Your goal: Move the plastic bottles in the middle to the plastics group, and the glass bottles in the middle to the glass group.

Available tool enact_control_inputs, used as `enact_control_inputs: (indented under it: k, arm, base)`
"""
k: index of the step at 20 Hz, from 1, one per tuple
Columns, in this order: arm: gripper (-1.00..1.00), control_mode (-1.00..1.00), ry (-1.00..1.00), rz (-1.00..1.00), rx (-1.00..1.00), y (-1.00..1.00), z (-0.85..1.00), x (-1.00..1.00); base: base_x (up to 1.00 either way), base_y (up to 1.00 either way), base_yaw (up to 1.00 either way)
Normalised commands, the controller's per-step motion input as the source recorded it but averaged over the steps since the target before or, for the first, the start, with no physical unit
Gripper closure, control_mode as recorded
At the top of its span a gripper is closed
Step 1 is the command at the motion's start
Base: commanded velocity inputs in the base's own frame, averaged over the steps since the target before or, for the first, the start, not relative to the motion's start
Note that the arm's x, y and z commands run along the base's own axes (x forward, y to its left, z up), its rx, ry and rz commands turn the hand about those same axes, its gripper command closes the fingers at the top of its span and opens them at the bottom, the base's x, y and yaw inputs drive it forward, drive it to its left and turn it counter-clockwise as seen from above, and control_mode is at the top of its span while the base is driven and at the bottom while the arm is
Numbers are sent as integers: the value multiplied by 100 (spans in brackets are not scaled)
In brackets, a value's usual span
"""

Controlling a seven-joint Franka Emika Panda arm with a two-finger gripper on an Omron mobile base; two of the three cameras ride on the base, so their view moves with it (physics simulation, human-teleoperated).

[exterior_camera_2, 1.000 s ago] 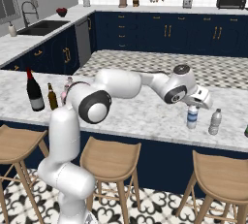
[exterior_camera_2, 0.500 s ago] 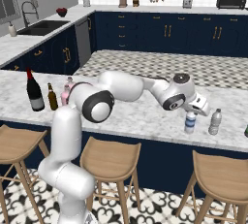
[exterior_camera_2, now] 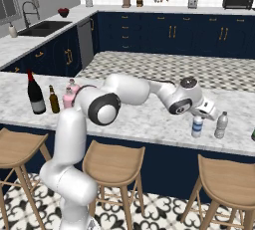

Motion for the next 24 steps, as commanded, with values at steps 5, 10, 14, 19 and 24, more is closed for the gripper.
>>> enact_control_inputs:
  k: [5, 10, 14, 19, 24]
  arm:
    - [100, -100, 0, -4, 0, -4, 12, 46]
    - [100, -100, 0, -3, 0, -1, -5, 32]
    - [100, -100, -1, -1, 3, -3, -19, 17]
    - [100, -100, 0, 0, 2, -2, -48, 0]
    - [100, -100, 0, 0, 0, 0, -6, 0]
  base:
    - [0, 0, 0]
    - [0, 0, 0]
    - [0, 0, 0]
    - [0, 0, 0]
    - [0, 0, 0]
